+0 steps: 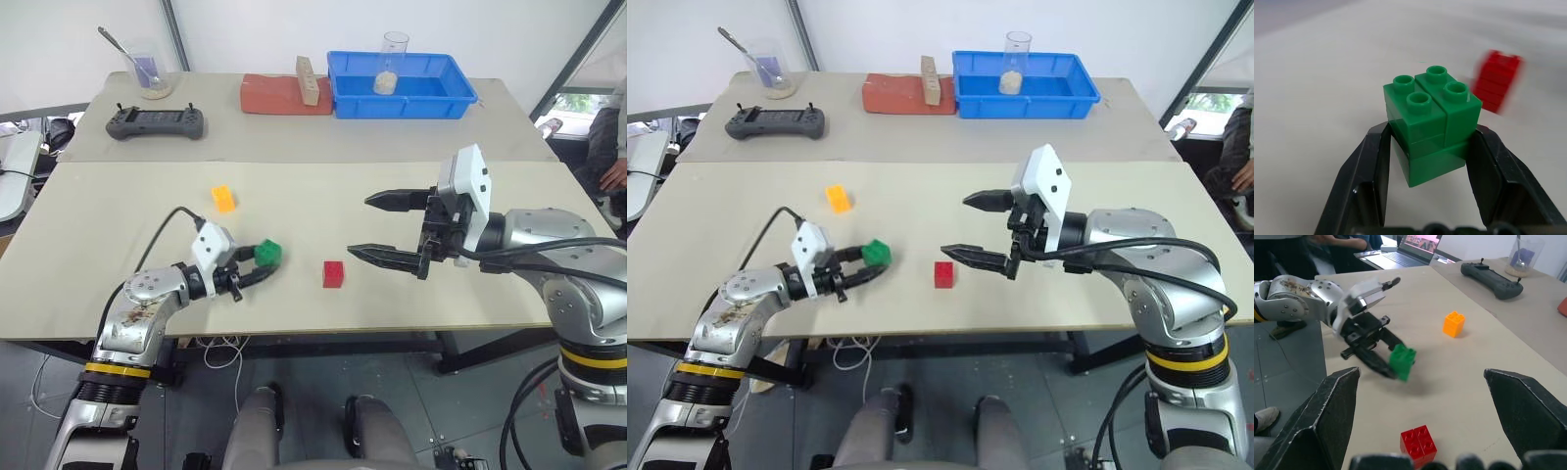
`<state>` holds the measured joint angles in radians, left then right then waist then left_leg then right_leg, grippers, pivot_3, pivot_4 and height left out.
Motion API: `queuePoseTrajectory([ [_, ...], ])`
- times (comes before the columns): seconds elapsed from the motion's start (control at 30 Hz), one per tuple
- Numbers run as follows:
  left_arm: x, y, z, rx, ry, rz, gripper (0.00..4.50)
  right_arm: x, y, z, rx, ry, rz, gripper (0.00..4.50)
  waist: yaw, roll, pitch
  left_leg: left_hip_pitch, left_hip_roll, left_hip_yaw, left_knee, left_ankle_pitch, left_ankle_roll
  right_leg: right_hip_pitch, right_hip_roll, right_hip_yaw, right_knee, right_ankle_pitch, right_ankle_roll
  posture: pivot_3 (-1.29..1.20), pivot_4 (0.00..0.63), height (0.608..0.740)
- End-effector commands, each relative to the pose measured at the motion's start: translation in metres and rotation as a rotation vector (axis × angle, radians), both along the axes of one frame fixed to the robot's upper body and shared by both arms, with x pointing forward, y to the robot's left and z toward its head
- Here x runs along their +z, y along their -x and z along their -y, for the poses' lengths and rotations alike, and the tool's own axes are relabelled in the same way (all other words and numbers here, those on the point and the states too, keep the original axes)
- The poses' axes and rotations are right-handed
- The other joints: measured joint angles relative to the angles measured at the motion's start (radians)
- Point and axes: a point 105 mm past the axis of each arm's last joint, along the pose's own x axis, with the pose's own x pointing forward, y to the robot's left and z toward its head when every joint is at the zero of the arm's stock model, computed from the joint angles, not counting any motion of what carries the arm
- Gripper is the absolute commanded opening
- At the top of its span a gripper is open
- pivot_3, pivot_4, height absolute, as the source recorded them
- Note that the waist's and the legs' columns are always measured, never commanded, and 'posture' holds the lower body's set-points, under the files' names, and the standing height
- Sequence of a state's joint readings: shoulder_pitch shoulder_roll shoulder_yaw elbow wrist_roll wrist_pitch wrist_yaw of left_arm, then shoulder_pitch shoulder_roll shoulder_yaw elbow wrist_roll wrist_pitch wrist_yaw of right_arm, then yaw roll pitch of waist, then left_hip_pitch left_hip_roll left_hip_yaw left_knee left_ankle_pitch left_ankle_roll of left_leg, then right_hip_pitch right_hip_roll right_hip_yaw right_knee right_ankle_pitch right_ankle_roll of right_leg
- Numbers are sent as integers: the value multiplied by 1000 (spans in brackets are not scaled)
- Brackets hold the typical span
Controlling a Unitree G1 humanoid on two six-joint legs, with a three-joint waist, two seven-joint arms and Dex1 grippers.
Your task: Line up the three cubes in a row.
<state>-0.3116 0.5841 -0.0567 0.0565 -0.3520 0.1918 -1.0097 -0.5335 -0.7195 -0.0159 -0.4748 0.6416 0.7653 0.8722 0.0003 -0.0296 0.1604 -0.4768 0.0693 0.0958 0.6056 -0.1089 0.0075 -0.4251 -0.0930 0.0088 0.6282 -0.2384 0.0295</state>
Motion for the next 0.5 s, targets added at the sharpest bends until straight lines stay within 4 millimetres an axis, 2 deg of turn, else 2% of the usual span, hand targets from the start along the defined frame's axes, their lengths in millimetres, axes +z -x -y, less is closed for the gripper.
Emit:
queuePoseTrajectory([
  [0.03, -5, -10, -3, 22, -44, 71, 1782, 15, 10, 0, 14, -8, 82, 4500, 0, 0, 0, 0, 0, 0, 0, 0, 0, 0, 0, 0, 0, 0, 0, 0, 150, 740],
  [0.2, -11, -20, -9, 208, -9, 110, 1782, 18, 13, -3, 4, -10, 89, 4500, 2, 0, 0, 0, 0, 0, 2, 0, 0, 1, 0, 0, 0, 0, 1, 0, 150, 740],
  [0.33, -17, -4, 6, 286, 66, 76, 1782, 20, 14, -6, -5, -18, 92, 4500, 2, 0, 0, 0, 0, -1, 2, 0, 1, 1, -1, 1, 0, 0, 1, 0, 150, 740],
  [0.5, -22, 6, 18, 383, 104, 75, 1782, 19, 13, -9, -5, -24, 85, 4500, 6, 0, 0, 0, 0, -1, 2, 0, 1, 1, 0, 0, 1, 0, 1, 0, 150, 740],
])
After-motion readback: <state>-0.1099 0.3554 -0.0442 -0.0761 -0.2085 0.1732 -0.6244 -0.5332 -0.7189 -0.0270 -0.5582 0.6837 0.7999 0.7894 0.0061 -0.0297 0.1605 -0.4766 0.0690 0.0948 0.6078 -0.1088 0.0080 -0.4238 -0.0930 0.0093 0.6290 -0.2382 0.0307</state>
